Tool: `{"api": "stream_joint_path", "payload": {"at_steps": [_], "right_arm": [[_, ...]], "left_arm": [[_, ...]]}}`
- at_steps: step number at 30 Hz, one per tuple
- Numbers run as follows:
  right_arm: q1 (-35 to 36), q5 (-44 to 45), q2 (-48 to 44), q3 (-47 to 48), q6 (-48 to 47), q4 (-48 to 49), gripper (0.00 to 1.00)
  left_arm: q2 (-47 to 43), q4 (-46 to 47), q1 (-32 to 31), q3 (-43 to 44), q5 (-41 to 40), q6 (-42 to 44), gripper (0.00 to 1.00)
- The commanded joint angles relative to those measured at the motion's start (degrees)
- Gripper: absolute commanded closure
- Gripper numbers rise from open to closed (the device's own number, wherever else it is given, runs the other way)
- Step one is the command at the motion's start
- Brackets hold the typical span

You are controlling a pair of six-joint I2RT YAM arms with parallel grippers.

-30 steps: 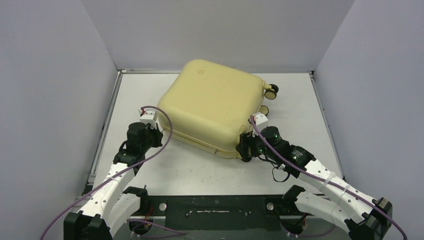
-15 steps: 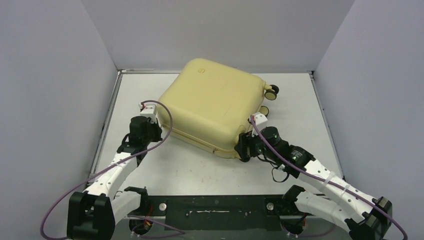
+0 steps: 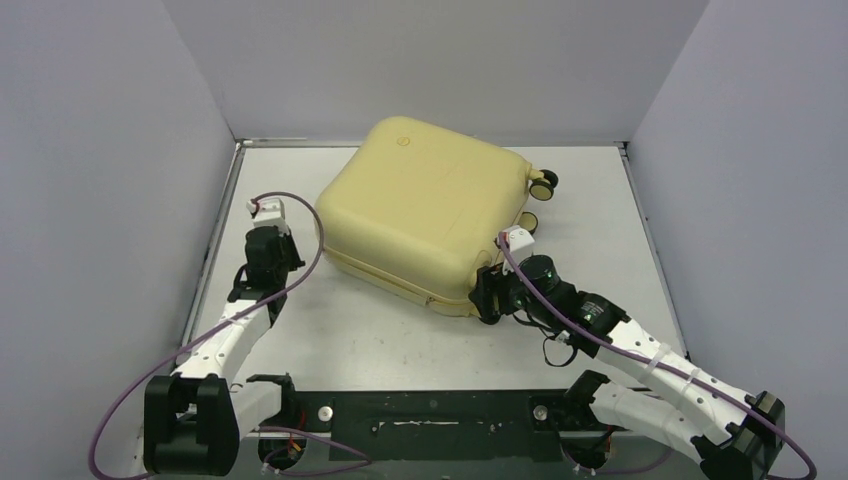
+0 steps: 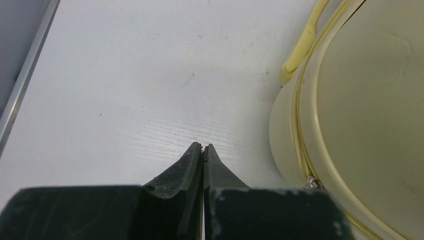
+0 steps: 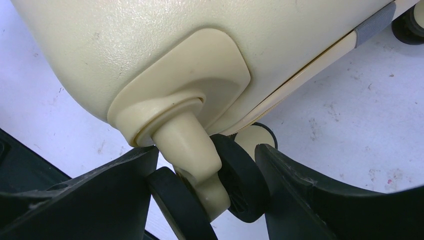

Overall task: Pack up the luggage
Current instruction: Zip the luggage at the center of the board.

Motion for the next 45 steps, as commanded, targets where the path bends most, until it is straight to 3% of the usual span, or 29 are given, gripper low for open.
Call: {"api": "stream_joint_path", "payload": {"at_steps": [1,6,8,10,13,23,28,45], "right_arm": [[0.88,2.35,-2.02,1.4,-1.27,-1.35,1.0],[1.3,2.07,-3.46,1.41,-1.66,-1.05,1.0],[1.47,1.88,-3.57,1.45,-1.75,-0.98,1.0],[1.43,1.76,-3.46,1.47,-1.83,-0.92,1.0],[1.53,1.36,-3.31,1.5,-1.91,-0.75,1.0],[1.8,0.22,-4.52,1.16,-2.1,-0.28,1.0],[1.97,0.06,-4.98,1.07,-2.1,-0.11,1.0],[2.35,-1.02,-5.71,0.62,-2.22,0.69,1.0]], "left_arm": [[0.23,5.86,0.9,1.73,0.66,0.07,1.0],[-3.94,-0.74,1.05,2.7,9.12,6.1,0.97],[-6.02,-4.15,1.26,2.99,13.41,8.18,0.8],[-7.38,-8.39,1.15,2.41,18.24,9.59,0.51],[-8.08,-9.79,0.56,1.0,22.0,8.94,0.38],[-0.53,-5.36,1.19,3.43,29.1,8.28,0.37],[2.82,2.17,2.61,2.86,31.93,8.82,0.39],[1.37,24.71,6.94,-5.55,43.12,7.45,0.42]]}}
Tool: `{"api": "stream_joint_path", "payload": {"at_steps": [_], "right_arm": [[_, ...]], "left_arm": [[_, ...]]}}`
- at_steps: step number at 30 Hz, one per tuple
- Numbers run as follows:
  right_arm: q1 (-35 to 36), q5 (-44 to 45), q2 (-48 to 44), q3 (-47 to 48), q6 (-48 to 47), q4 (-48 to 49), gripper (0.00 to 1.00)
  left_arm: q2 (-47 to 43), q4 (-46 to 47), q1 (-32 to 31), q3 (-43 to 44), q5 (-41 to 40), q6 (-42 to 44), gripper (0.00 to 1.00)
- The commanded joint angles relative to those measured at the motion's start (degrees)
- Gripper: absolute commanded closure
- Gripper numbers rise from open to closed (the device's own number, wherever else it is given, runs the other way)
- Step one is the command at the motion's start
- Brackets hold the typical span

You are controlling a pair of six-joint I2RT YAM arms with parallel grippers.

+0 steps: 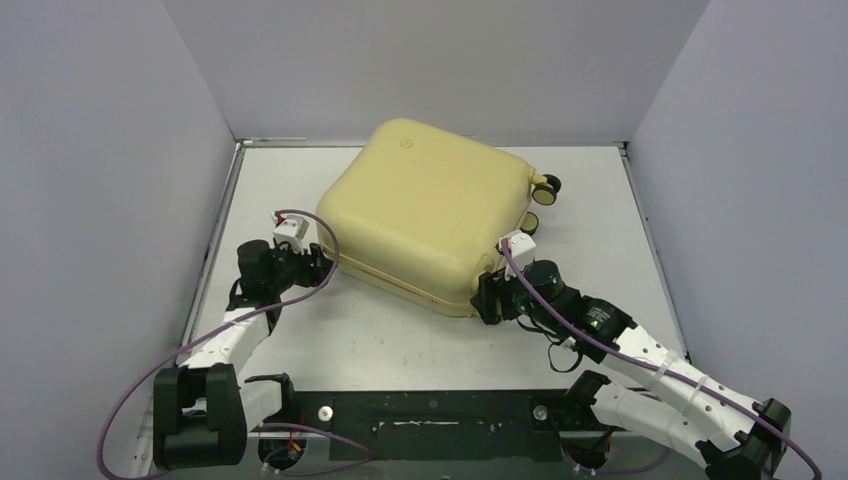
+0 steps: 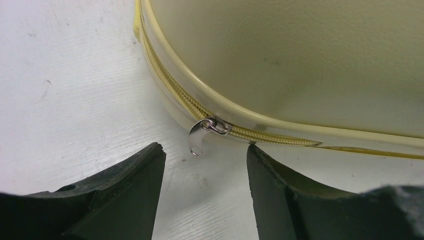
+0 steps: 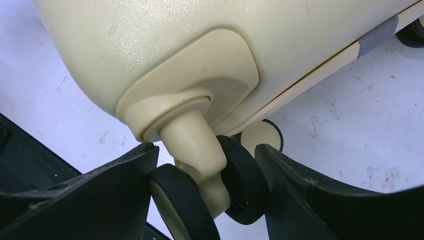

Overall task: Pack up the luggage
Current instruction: Zip the luggage at the center of the board.

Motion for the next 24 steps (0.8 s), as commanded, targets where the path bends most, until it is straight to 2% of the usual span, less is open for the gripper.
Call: {"api": "stream_joint_path", "payload": {"at_steps": [1,7,10,13,15,20,23,24], "right_arm": [[0.79,-1.62,-2.89,1.08,-1.0,2.22,1.0],[1.18,-1.65,-3.36,0.99,-1.01,2.27,1.0],[1.4,-1.47,-3.31,0.99,-1.01,2.26,1.0],[1.36,-1.37,-3.03,1.08,-0.99,2.33,1.0],[1.37,-1.37,-2.98,1.08,-1.0,2.29,1.0],[1.51,-0.97,-2.96,1.16,-0.86,2.1,1.0],[1.58,-0.76,-3.16,1.25,-0.77,2.05,1.0],[1.6,-0.76,-3.17,1.22,-0.75,2.07,1.0]], "left_arm": [[-0.31,17.41,0.97,0.63,6.75,-1.17,0.43],[2.15,20.62,1.1,0.4,8.85,0.83,0.52],[1.65,20.16,1.1,0.63,8.37,1.04,0.66],[-1.48,17.74,1.1,0.09,4.17,3.18,0.91],[-3.23,15.93,0.91,-0.31,1.9,4.79,0.99],[-6.23,11.74,-0.14,0.26,-3.9,4.29,1.0],[-11.5,6.52,-1.07,-0.01,-10.87,6.09,1.0],[-13.71,4.39,-1.61,-0.14,-15.43,7.24,1.0]]}}
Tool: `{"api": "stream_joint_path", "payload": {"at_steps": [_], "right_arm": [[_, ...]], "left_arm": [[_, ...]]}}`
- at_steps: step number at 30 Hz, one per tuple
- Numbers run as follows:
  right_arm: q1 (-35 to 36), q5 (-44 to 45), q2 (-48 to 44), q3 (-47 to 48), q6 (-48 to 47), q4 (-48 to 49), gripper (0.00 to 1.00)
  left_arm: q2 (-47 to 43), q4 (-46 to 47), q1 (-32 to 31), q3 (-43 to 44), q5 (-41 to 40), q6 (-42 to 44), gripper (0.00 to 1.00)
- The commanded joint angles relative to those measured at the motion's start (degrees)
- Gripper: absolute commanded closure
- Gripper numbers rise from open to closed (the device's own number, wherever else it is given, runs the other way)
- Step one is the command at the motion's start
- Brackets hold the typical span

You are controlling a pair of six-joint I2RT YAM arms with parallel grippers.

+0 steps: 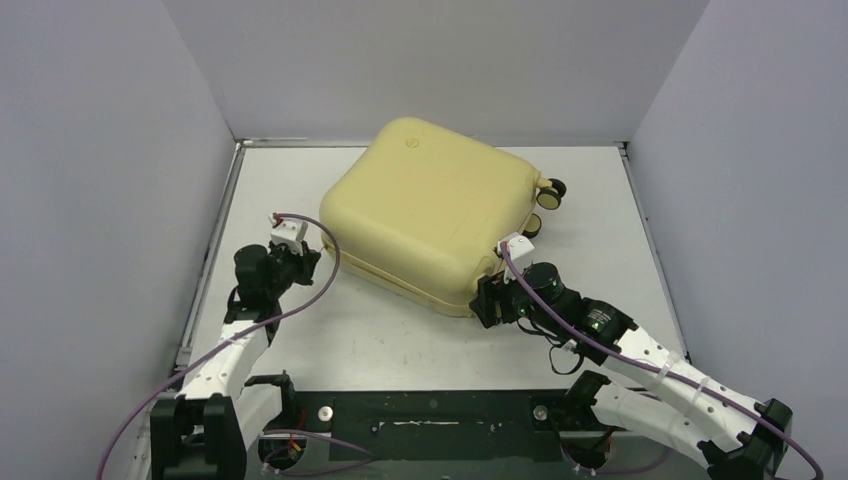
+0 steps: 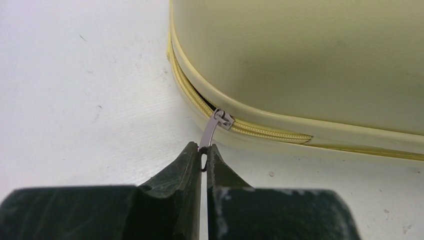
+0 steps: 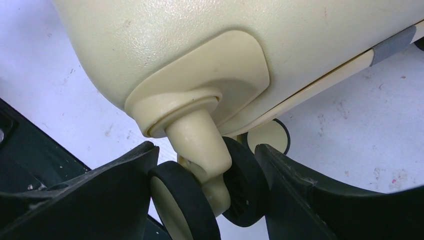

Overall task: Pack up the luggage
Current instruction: Zip the luggage at the center of the board.

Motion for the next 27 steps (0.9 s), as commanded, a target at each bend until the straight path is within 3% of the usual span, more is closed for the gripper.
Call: {"api": "stream_joint_path", "payload": {"at_steps": [1,4,9,10,12,13,15,17,18,19,22,27], "right_arm": [[0.59,0.1,-2.44,1.37,-0.75,2.73,1.0],[0.82,0.1,-1.92,1.53,-0.66,2.71,1.0],[0.78,0.84,-1.41,1.88,-0.58,2.61,1.0],[0.75,1.65,-1.39,1.89,-0.57,2.63,1.0],[0.76,2.11,-1.25,1.81,-0.44,2.71,1.0],[0.79,2.25,-1.24,1.8,-0.31,2.85,1.0],[0.77,2.74,-1.08,1.76,-0.16,3.0,1.0],[0.76,3.4,-1.06,1.59,0.18,3.36,1.0],[0.81,3.69,-1.07,1.5,0.29,3.62,1.0],[0.81,3.89,-1.0,1.34,0.37,4.12,1.0],[0.74,4.23,-0.13,1.14,0.84,5.31,1.0],[1.01,3.27,2.2,1.45,2.2,7.1,1.0]], "left_arm": [[-9.06,-0.17,-1.46,1.83,-15.32,4.19,1.0],[-9.42,-3.13,-1.58,3.01,-22.28,5.48,1.0],[-8.25,-7.26,-3.56,6.88,-26.28,1.55,1.0],[-8.88,-8.56,-4.08,7.85,-25.94,0.43,0.95],[-10.99,-11.93,-6.99,9.96,-24.53,-1.82,0.71],[-12.47,-13.94,-9.93,10.99,-25.0,-3.53,0.63],[-15.71,-18.24,-17.54,12.71,-26.97,-6.22,0.41],[-18.62,-21.24,-27.09,13.29,-31.89,-10.36,0.26],[-19.78,-22.26,-32.44,13.23,-34.85,-12.47,0.1],[-20.5,-22.92,-37.7,12.92,-37.93,-15.23,0.04],[-19.64,-23.56,-54.46,11.46,-50.64,-22.38,0.03],[-5.85,-15.94,-86.65,10.87,-79.53,-24.2,0.03]]}}
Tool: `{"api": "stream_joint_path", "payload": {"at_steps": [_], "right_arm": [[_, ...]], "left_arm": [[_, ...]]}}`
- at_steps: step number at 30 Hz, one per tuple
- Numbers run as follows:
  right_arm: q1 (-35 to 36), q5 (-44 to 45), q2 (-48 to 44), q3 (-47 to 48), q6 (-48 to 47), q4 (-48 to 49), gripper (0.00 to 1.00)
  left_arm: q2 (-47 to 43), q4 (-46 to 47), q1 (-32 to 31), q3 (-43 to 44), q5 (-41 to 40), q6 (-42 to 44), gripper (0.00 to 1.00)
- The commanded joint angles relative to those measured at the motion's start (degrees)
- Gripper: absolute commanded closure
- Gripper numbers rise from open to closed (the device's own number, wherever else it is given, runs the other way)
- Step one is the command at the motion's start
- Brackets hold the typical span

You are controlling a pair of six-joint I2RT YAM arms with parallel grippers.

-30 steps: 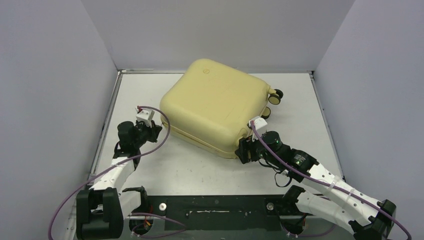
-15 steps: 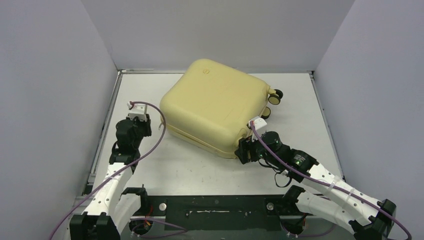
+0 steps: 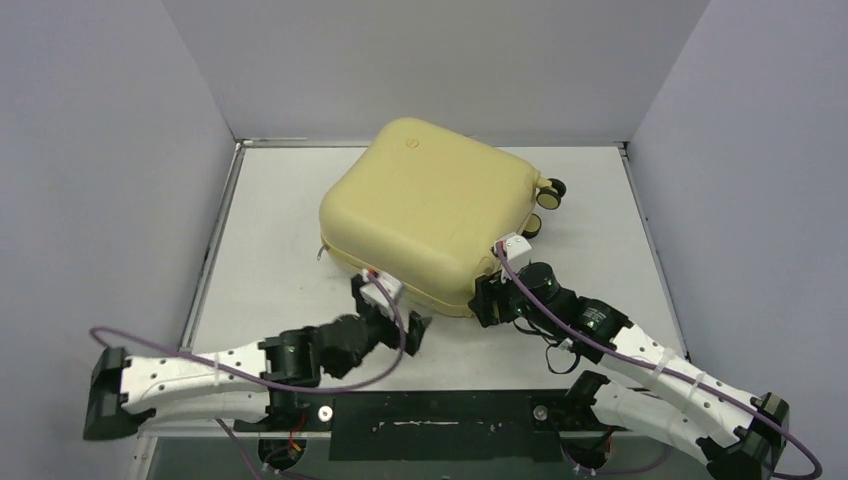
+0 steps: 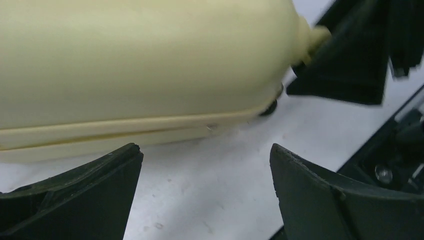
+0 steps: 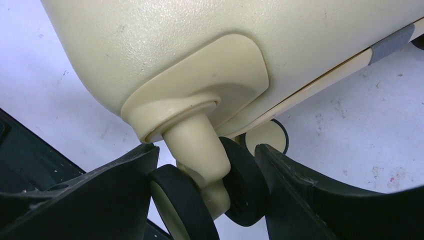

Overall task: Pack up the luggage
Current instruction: Zip the luggage at the center of the board.

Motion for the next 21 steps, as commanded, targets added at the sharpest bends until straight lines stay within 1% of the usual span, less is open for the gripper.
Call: {"api": "stream_joint_path", "payload": {"at_steps": [1,2,3,4,5,7,10,13,17,19,21], "right_arm": [[0.76,1.35,1.31,1.28,1.82,6.99,1.0],[1.01,1.13,1.68,1.09,2.15,7.62,1.0],[1.42,0.89,2.02,0.83,2.54,8.23,1.0],[1.95,0.84,2.58,0.53,2.97,8.98,1.0],[2.71,0.94,3.22,0.29,3.55,9.66,1.0],[4.99,1.84,4.83,-0.02,4.61,11.1,1.0],[8.88,4.46,7.73,-0.13,5.84,13.39,1.0],[11.03,5.67,10.49,-0.05,6.62,16.45,1.0],[11.49,4.89,15.52,0.93,7.36,21.84,1.0],[11.45,4.82,18.96,2.62,7.29,24.14,1.0],[10.64,5.68,22.06,5.9,6.78,23.85,1.0]], "left_arm": [[13.04,6.02,-20.99,0.2,-30.63,-3.97,0.03],[15.8,6.67,-22.73,0.55,-33.41,-4.46,0.03],[17.89,6.05,-23.16,1.0,-34.95,-6.79,0.03],[19.25,4.37,-23.06,1.38,-36.22,-10.89,0.03],[19.84,3.94,-23.04,1.24,-37.13,-14.18,0.03],[18.79,5.73,-23.04,-0.95,-37.35,-17.33,0.03],[13.59,6.32,-22.98,-5.34,-38.63,-22.34,0.03],[5.37,4.01,-22.73,-8.57,-41.17,-26.1,0.03],[-5.32,0.98,-21.39,-11.27,-43.31,-24.47,0.03],[-8.88,-0.65,-20.07,-11.16,-44.22,-23.7,0.03],[-10.93,-3.03,-17.93,-10.29,-43.86,-23.88,0.03]]}}
